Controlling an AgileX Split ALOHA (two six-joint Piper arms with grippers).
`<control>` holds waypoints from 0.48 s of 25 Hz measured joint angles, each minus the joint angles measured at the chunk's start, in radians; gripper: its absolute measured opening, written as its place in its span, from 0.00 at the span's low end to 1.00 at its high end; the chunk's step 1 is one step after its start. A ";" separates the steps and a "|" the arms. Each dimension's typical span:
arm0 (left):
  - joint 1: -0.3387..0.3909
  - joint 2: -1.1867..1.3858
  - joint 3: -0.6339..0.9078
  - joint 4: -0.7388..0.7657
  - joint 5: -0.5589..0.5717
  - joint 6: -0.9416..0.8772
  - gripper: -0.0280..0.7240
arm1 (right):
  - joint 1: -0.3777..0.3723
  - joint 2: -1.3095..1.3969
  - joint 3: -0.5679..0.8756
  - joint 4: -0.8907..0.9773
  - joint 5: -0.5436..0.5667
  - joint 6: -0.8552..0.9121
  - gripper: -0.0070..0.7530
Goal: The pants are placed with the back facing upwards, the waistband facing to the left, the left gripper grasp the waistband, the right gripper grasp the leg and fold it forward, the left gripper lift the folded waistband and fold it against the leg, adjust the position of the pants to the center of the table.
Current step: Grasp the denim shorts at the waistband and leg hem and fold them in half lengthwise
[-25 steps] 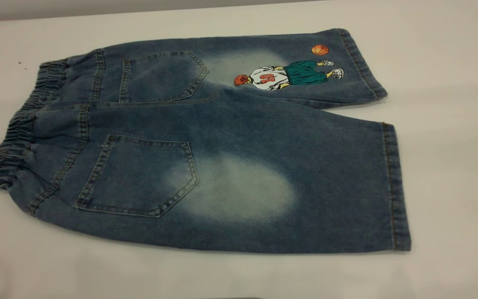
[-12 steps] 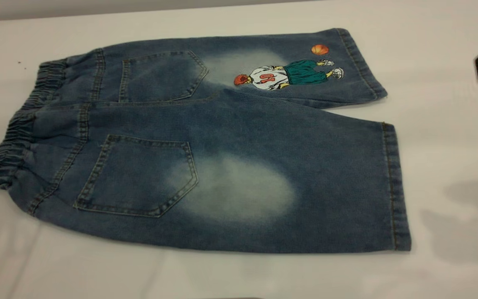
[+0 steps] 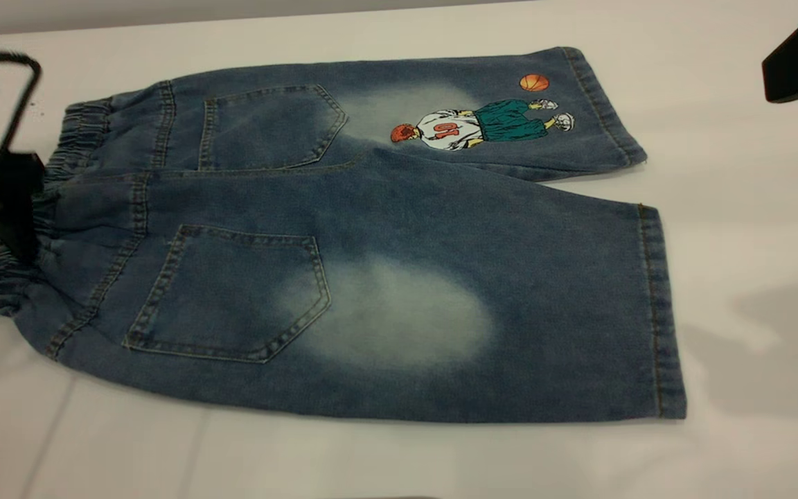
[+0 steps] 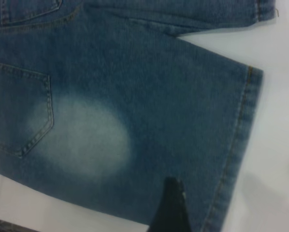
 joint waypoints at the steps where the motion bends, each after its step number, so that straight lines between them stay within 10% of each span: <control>1: 0.000 0.015 0.000 0.000 -0.006 0.000 0.79 | 0.000 0.000 0.000 0.000 -0.001 -0.001 0.70; 12: -0.023 0.114 -0.010 -0.006 -0.103 0.002 0.77 | 0.000 0.001 -0.001 0.007 0.012 0.005 0.71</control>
